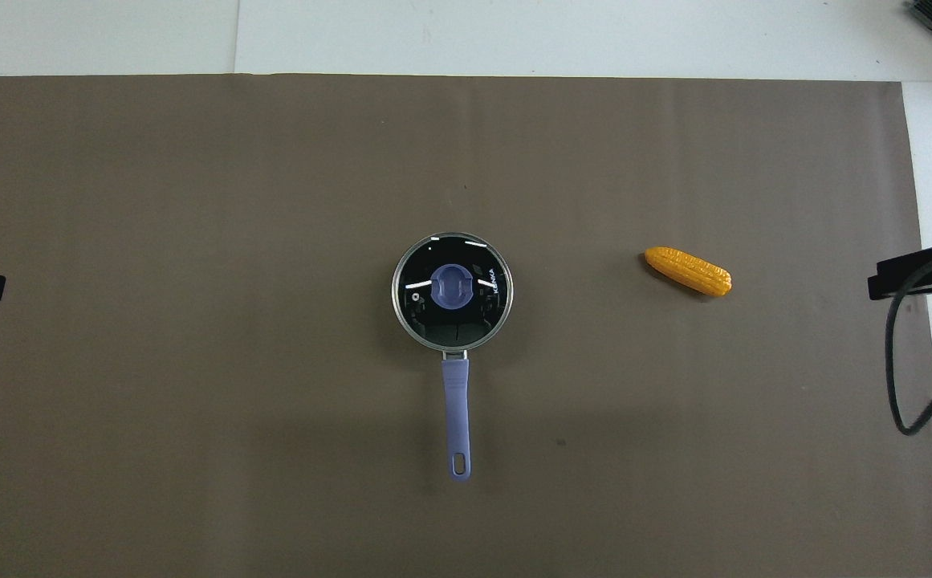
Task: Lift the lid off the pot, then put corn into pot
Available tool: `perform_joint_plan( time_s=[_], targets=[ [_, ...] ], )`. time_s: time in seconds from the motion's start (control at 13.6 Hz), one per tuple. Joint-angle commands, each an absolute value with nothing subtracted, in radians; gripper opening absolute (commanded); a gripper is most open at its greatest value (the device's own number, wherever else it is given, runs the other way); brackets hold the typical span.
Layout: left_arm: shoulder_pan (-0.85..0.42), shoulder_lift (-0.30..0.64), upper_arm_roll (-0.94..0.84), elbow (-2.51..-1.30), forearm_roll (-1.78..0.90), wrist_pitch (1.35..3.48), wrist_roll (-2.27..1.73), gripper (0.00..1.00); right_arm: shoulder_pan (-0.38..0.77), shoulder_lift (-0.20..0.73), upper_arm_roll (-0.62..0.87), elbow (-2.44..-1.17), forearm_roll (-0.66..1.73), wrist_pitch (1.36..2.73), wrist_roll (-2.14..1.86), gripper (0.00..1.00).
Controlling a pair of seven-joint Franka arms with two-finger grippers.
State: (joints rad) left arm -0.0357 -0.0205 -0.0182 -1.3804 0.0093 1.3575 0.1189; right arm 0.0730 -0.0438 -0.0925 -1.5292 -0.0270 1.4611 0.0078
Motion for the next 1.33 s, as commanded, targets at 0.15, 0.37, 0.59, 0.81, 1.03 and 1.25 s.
perform_joint_plan(
  time_s=[0.15,0.37,0.59,0.81,1.03,1.25],
  targets=[
    [-0.021,-0.037,-0.026,-1.393,0.003,1.364,0.118,1.00,0.071,-0.066,-0.087,-1.559,-0.017,1.473,-0.061,1.00],
    [-0.020,-0.037,-0.026,-1.393,0.003,1.359,0.118,1.00,0.071,-0.067,-0.087,-1.559,-0.017,1.470,-0.072,1.00],
    [-0.021,-0.037,-0.026,-1.393,0.003,1.359,0.118,1.00,0.071,-0.069,-0.087,-1.560,-0.017,1.470,-0.092,1.00],
    [-0.021,-0.037,-0.026,-1.393,0.003,1.359,0.118,1.00,0.069,-0.074,-0.087,-1.568,-0.017,1.470,-0.106,1.00],
    [-0.021,-0.037,-0.026,-1.393,0.002,1.359,0.115,1.00,0.071,-0.072,-0.086,-1.563,-0.017,1.470,-0.106,1.00],
    [-0.021,-0.037,-0.026,-1.393,0.003,1.358,0.112,1.00,0.072,-0.074,-0.086,-1.581,-0.017,1.492,-0.120,1.00]
  ],
)
